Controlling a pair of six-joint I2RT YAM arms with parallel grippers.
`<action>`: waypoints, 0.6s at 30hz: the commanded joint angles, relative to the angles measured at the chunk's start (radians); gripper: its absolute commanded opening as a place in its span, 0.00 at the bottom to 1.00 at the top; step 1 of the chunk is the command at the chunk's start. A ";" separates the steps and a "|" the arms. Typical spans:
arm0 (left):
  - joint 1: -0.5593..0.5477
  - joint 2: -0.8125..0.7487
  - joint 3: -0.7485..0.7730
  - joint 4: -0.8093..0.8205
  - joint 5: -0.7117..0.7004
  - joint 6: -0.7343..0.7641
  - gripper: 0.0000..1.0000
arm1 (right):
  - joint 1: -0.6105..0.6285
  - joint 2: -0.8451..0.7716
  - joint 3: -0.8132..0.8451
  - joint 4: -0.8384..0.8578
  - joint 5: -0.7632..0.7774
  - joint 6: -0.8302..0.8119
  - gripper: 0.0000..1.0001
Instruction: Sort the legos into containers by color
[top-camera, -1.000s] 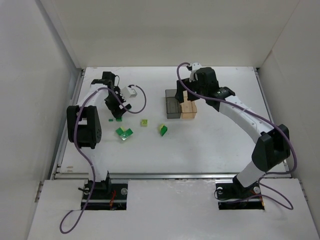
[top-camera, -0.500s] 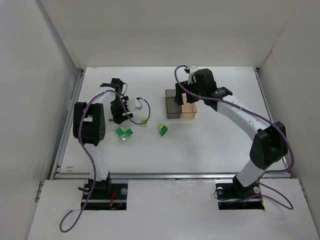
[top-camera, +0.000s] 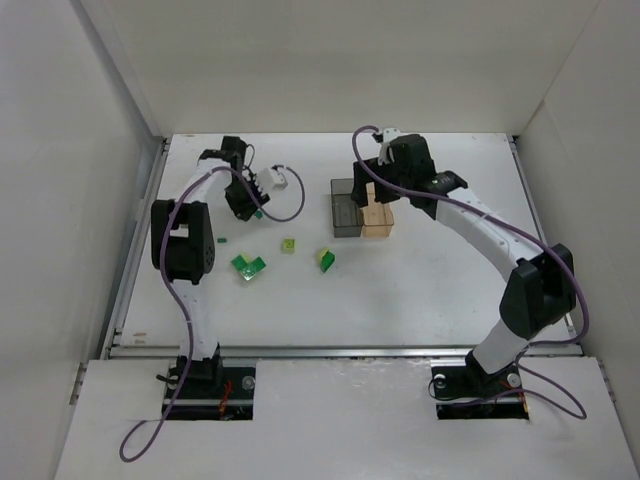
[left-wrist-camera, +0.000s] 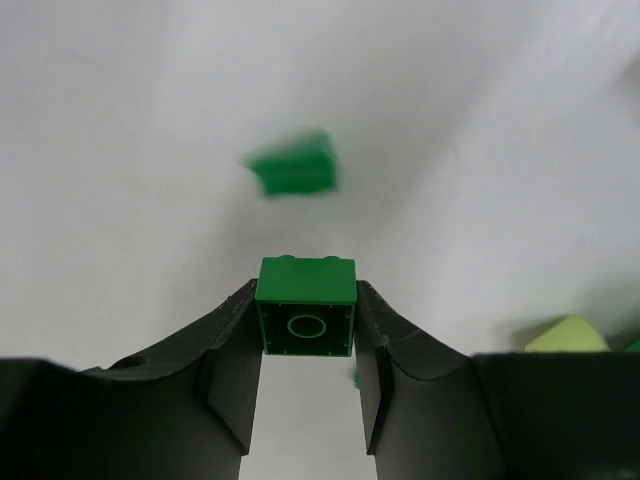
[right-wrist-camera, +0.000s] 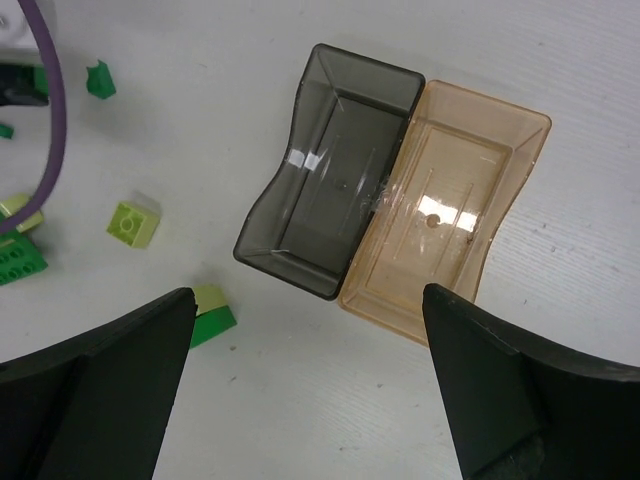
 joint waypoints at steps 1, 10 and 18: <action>-0.029 -0.050 0.228 0.000 0.217 -0.205 0.00 | -0.051 -0.011 0.060 -0.010 0.056 0.078 1.00; -0.323 -0.064 0.262 0.403 0.322 -0.708 0.00 | -0.189 -0.115 -0.069 0.027 0.051 0.270 1.00; -0.420 0.064 0.282 0.466 0.274 -0.727 0.22 | -0.189 -0.230 -0.169 0.006 0.146 0.279 1.00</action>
